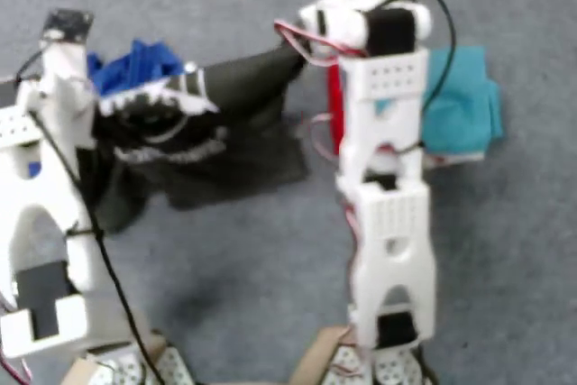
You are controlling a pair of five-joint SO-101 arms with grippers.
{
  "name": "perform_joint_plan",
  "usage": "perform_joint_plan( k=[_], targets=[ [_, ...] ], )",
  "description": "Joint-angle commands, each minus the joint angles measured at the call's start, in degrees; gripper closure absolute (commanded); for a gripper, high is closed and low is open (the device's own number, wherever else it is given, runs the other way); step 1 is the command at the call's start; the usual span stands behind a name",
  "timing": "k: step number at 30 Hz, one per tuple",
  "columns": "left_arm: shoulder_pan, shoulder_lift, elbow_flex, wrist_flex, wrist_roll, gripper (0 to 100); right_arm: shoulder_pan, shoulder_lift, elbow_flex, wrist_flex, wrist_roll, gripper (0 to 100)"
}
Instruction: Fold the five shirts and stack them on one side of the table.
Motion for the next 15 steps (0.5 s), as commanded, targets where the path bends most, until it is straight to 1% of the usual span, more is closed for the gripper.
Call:
perform_joint_plan(
  k=[1, 3, 5, 9, 14, 15],
  targets=[
    [-2.77, -1.05, -6.90, 0.53, -7.65, 97, -0.35, -5.49, -2.59, 0.70, 1.49, 98.5],
    [-4.26, -1.67, -8.40, 1.05, -11.25, 97, -0.26, -6.81, -3.03, 0.79, 1.32, 98.5],
    [-5.76, -1.67, -11.91, 3.52, -13.80, 97, -0.44, -8.92, -3.21, 0.79, 1.14, 98.5],
    [-8.04, -1.67, -23.87, 13.27, -15.47, 97, -0.53, -15.16, -3.12, 0.79, -0.53, 98.5],
    [-8.22, -1.76, -41.27, 26.81, -18.55, 97, -1.76, -24.84, -2.59, 0.97, -3.08, 98.5],
    [-8.31, -1.76, -43.91, 26.99, -18.90, 97, -2.37, -26.86, -2.59, 0.97, -3.43, 98.5]
  ],
)
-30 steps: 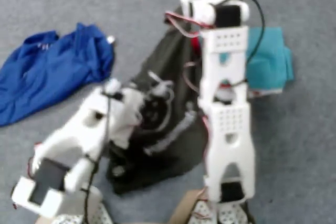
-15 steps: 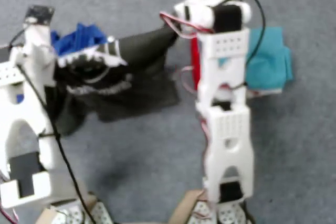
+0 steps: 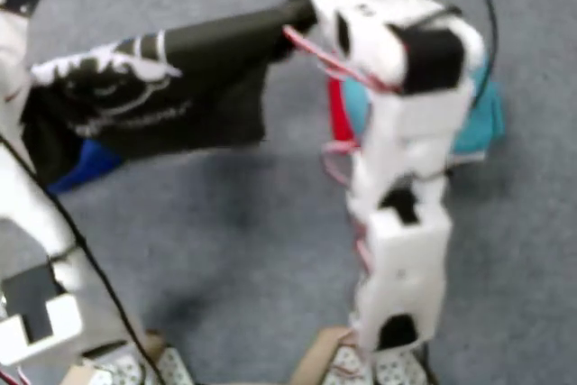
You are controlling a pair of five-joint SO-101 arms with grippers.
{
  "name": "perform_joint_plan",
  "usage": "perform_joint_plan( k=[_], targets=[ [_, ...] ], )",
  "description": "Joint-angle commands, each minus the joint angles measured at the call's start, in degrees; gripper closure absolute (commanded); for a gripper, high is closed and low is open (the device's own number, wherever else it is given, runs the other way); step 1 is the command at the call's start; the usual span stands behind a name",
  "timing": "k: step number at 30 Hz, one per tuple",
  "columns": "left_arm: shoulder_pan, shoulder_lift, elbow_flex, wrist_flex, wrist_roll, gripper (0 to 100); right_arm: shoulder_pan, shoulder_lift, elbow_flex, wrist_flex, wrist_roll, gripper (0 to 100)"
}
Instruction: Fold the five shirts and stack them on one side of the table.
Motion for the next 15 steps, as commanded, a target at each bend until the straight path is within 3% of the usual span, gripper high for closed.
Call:
perform_joint_plan(
  k=[1, 5, 10, 12, 15],
  targets=[
    [-2.15, -2.11, -13.76, 4.13, -1.76, 97, -1.76, -9.63, -2.51, 0.26, -1.32, 98.5],
    [-4.70, -5.54, -19.03, 4.13, -8.44, 97, -4.84, -16.40, -2.42, 0.35, -2.29, 98.5],
    [-2.24, -5.36, -12.26, 3.25, -19.08, 97, -9.32, -21.14, 3.21, 0.35, -2.37, 98.5],
    [0.48, -2.02, -4.62, -1.76, -19.60, 97, -10.02, -21.58, 6.99, 0.26, -2.37, 98.5],
    [3.21, 5.01, 7.69, -17.49, -15.74, 97, -10.20, -21.58, 15.08, 0.00, -2.29, 98.5]
  ],
)
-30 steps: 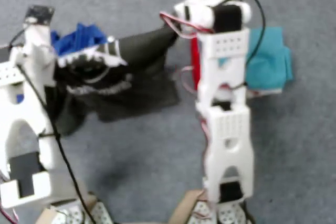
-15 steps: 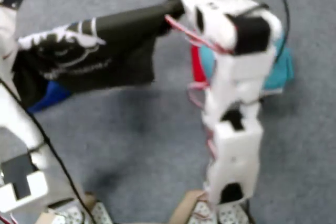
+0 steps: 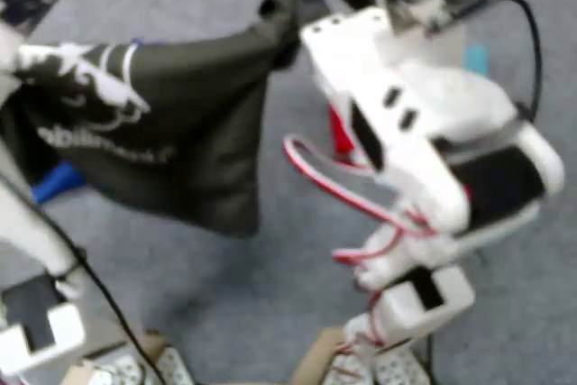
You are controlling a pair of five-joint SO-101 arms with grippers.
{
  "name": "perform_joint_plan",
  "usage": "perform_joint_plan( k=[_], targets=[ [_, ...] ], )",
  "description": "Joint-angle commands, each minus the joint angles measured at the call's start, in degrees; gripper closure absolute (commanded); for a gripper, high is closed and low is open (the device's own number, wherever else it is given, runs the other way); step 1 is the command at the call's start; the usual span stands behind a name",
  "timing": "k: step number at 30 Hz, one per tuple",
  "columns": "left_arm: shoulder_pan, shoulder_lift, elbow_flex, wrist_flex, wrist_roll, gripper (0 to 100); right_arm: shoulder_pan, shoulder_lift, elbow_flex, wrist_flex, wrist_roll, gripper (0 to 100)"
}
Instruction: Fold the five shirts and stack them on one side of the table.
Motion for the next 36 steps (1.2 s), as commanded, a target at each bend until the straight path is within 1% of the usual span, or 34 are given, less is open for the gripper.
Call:
perform_joint_plan(
  k=[1, 4, 7, 9, 12, 13, 15, 16, 21, 24, 26, 28, 29, 30, 32, 34, 36],
  targets=[
    [2.95, 7.30, 13.85, -20.04, 4.57, 97, -0.62, -1.27, 9.45, -0.26, 0.09, 98.5],
    [5.93, 15.38, 22.64, -38.07, 9.67, 97, -0.26, 0.40, 19.74, -2.20, 0.26, 98.5],
    [9.27, 23.21, 26.77, -51.16, 13.36, 97, 1.67, 3.47, 29.67, -8.53, 0.35, 98.5],
    [10.86, 27.43, 26.24, -55.47, 16.70, 93, 2.46, 5.58, 35.12, -14.33, 0.44, 98.5],
    [11.82, 31.47, 22.73, -56.09, 24.88, 81, 3.87, 8.13, 42.15, -21.98, 0.97, 98.5],
    [11.74, 31.74, 21.58, -56.09, 28.04, 79, 3.96, 8.84, 44.26, -24.18, 0.97, 98.5],
    [11.65, 31.12, 18.86, -53.63, 32.88, 78, 5.19, 9.98, 47.96, -28.57, 1.05, 98.5],
    [11.56, 30.42, 17.19, -51.08, 33.76, 78, 5.80, 10.42, 49.36, -30.68, 1.05, 98.5],
    [11.91, 23.21, 6.55, -33.23, 34.73, 78, 10.55, 12.88, 54.02, -43.60, 1.05, 98.5],
    [13.41, 17.67, 1.63, -23.65, 38.68, 78, 11.87, 14.20, 54.73, -47.21, 1.05, 98.5],
    [16.92, 13.45, 0.31, -15.47, 40.88, 78, 11.69, 15.34, 54.99, -47.21, 3.60, 98.5],
    [22.20, 10.29, 0.84, -8.00, 42.37, 78, 12.04, 16.22, 54.37, -46.33, 8.35, 98.5],
    [25.45, 8.88, 1.98, -5.10, 43.52, 78, 13.19, 16.48, 54.11, -46.33, 9.32, 98.5],
    [28.35, 7.82, 3.74, -3.34, 44.84, 78, 14.15, 16.57, 53.67, -46.15, 9.58, 98.5],
    [33.10, 7.21, 9.19, -3.34, 47.65, 78, 15.47, 16.75, 53.41, -46.07, 10.20, 98.5],
    [36.44, 8.00, 16.22, -7.03, 50.81, 78, 16.79, 16.48, 53.49, -45.27, 12.22, 98.5],
    [38.81, 8.88, 23.08, -11.87, 54.86, 78, 17.76, 16.48, 52.53, -42.11, 14.42, 98.5]
  ],
)
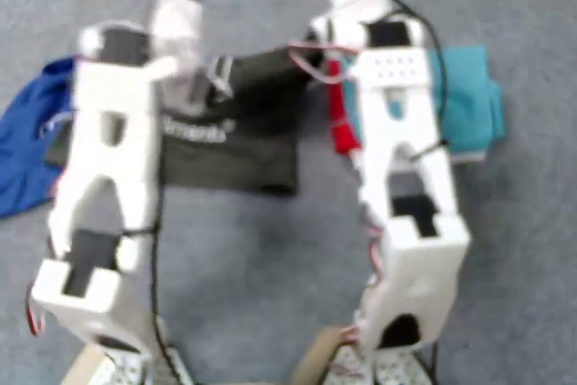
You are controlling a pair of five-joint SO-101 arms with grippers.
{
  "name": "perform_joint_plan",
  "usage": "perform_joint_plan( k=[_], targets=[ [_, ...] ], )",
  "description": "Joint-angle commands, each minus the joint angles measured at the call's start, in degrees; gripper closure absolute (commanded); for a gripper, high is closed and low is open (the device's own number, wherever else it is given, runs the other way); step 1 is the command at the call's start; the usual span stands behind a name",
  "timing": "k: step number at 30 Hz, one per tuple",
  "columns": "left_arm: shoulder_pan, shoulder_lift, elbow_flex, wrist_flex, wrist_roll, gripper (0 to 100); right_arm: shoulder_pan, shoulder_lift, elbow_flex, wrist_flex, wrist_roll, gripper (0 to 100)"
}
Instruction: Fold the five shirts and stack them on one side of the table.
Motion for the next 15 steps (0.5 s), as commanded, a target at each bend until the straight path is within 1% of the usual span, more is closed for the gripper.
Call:
perform_joint_plan(
  k=[1, 4, 7, 10, 15],
  targets=[
    [4.62, -0.70, 10.33, -6.77, 6.68, 78, 2.20, -0.92, -3.38, 4.31, 3.69, 98.5],
    [8.13, 0.00, 16.22, -10.99, 9.93, 76, 2.20, -0.92, -5.85, 9.67, 6.24, 98.5],
    [12.00, 0.09, 18.95, -13.19, 14.59, 75, 2.11, -0.92, -7.43, 13.01, 7.74, 98.5],
    [14.99, 0.18, 20.97, -16.97, 17.41, 75, 2.11, -0.92, -7.96, 14.33, 8.53, 98.5],
    [19.82, 0.18, 27.56, -24.79, 19.96, 75, 2.20, -0.92, -7.87, 14.33, 8.53, 98.5]
  ],
)
